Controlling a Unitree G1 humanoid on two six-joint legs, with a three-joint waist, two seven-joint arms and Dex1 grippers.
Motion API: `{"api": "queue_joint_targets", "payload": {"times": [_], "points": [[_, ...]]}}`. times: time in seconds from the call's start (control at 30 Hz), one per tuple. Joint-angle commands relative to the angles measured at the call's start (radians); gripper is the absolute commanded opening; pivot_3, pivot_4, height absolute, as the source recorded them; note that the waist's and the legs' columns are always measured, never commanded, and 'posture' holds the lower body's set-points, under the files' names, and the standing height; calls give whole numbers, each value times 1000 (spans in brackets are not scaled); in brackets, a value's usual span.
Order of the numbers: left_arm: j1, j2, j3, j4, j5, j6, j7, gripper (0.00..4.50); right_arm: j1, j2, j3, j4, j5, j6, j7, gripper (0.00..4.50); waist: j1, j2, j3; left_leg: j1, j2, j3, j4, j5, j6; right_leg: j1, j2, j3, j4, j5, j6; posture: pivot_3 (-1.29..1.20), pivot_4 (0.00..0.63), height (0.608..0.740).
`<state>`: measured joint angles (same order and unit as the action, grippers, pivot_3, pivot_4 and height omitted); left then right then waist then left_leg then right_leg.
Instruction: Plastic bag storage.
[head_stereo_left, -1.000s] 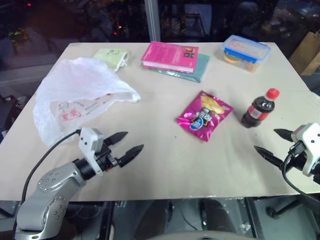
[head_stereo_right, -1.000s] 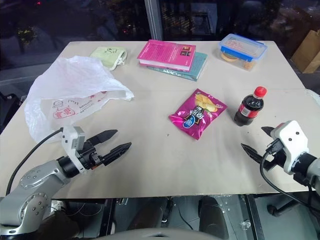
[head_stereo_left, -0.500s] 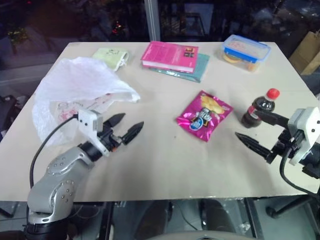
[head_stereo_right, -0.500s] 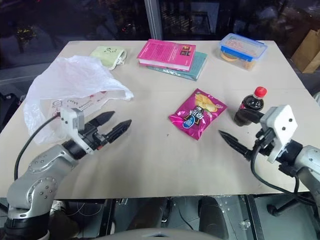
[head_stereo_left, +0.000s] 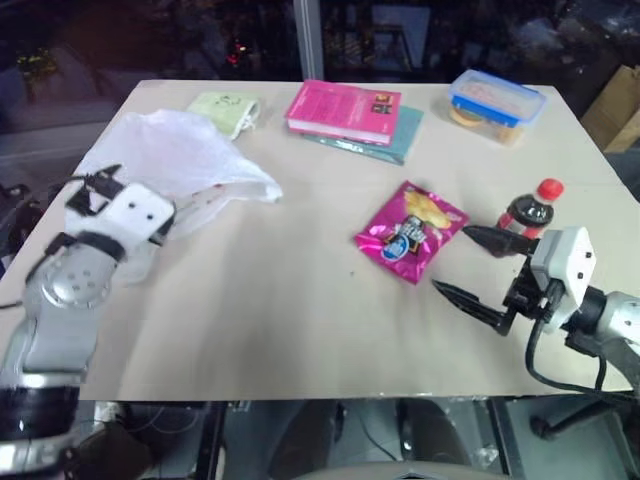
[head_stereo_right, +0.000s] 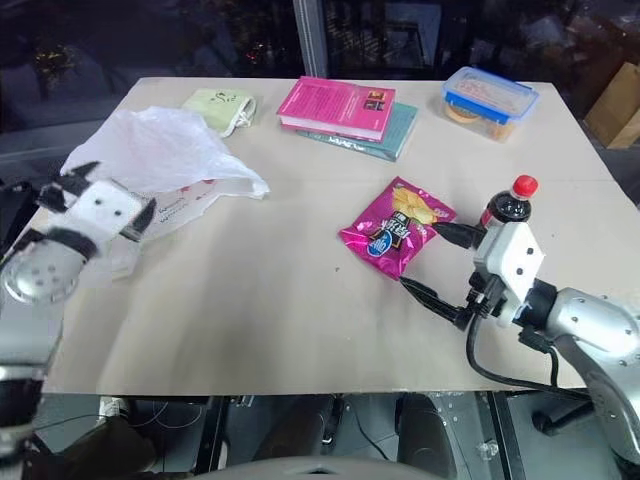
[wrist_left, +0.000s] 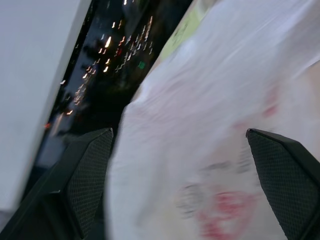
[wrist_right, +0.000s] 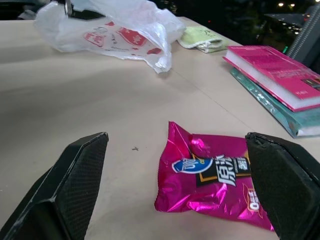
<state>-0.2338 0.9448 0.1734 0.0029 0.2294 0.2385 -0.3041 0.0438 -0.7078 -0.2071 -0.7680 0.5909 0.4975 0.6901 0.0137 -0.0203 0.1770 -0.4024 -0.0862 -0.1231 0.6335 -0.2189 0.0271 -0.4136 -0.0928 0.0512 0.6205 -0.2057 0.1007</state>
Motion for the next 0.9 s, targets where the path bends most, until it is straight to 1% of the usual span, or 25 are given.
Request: {"api": "queue_joint_targets", "payload": {"times": [0.03,0.07,0.1,0.13,0.2,0.3,0.33,0.37,0.4,0.43,0.47,0.5,0.53,0.63,0.7,0.83,0.9], "points": [[-129,2,-80,171,51,-1,-27,4477,-1,11,3,-12,-34,-42,-19,4500,-1,0,0,0,0,0,0,0,0,0,0,0,0,1,0,0,150,740],[-170,-6,-92,210,45,8,-39,4477,1,14,7,-13,-41,-36,-28,4500,0,0,0,0,0,0,0,0,0,0,0,0,0,2,-2,0,150,740],[-205,-3,-114,241,46,16,-67,3967,4,16,15,-17,-59,-35,-39,4500,-1,-1,1,0,0,-1,0,1,1,0,1,-1,0,2,-3,0,150,740],[-232,0,-132,265,47,27,-94,3696,5,19,22,-25,-66,-28,-52,4500,-2,-1,1,0,1,-2,0,1,1,-1,2,-1,1,2,-3,0,150,740],[-278,-5,-135,297,24,53,-131,2806,3,25,36,-45,-57,27,-95,4500,-5,-1,1,0,1,-1,0,1,1,-1,2,0,2,3,-3,0,150,740],[-339,-33,-103,314,-38,105,-169,1423,-15,25,83,-42,-109,103,-174,4500,-8,-1,1,0,2,-1,0,1,1,-1,3,0,2,3,-4,0,150,740],[-360,-47,-89,302,-68,133,-186,1109,-29,31,101,-32,-127,156,-220,4500,-8,-1,1,0,2,-1,0,1,1,-1,3,0,2,3,-4,0,150,740],[-384,-66,-71,268,-109,176,-208,613,-51,67,106,-11,-104,244,-283,4500,-8,-1,1,0,2,-1,0,1,1,-1,3,0,2,3,-4,0,150,740],[-401,-76,-62,238,-134,210,-223,268,-72,104,109,5,-79,309,-329,4500,-7,-3,0,0,2,-1,0,1,1,-1,3,1,2,3,-4,0,150,740],[-417,-83,-58,204,-150,250,-238,25,-96,148,110,17,-42,380,-369,4500,-7,-4,1,0,2,-2,0,1,1,-1,3,0,3,3,-4,0,150,740],[-428,-88,-57,178,-162,290,-247,25,-119,189,105,26,-6,447,-398,4500,-8,-4,1,-1,2,-3,1,1,1,-1,3,-1,4,3,-4,0,150,740],[-450,-98,-61,147,-172,347,-247,25,-163,280,84,76,30,521,-462,4500,-8,-3,1,-1,2,-3,1,1,1,-1,3,0,4,3,-4,0,150,740],[-468,-111,-65,120,-182,399,-246,25,-196,339,75,114,56,591,-501,4500,-12,-4,1,-1,2,-3,1,1,1,-1,3,0,4,3,-4,0,150,740],[-501,-139,-76,61,-195,516,-231,25,-257,447,40,172,92,714,-565,4500,-20,-3,1,0,2,-3,1,1,1,-2,4,1,5,3,-4,0,150,740],[-515,-162,-79,21,-201,584,-214,25,-300,552,-37,215,125,779,-639,4500,-25,-2,1,0,2,-3,1,1,1,-2,4,1,6,3,-4,0,150,740],[-519,-193,-86,-29,-205,643,-191,25,-377,663,-112,283,139,860,-715,4500,-31,-2,1,0,2,-2,0,1,0,-3,5,2,6,3,-5,0,150,740],[-514,-207,-83,-44,-211,663,-181,25,-435,739,-176,334,160,867,-762,4500,-34,-2,1,0,2,-2,0,0,0,-4,5,2,7,3,-5,0,150,740]]}}
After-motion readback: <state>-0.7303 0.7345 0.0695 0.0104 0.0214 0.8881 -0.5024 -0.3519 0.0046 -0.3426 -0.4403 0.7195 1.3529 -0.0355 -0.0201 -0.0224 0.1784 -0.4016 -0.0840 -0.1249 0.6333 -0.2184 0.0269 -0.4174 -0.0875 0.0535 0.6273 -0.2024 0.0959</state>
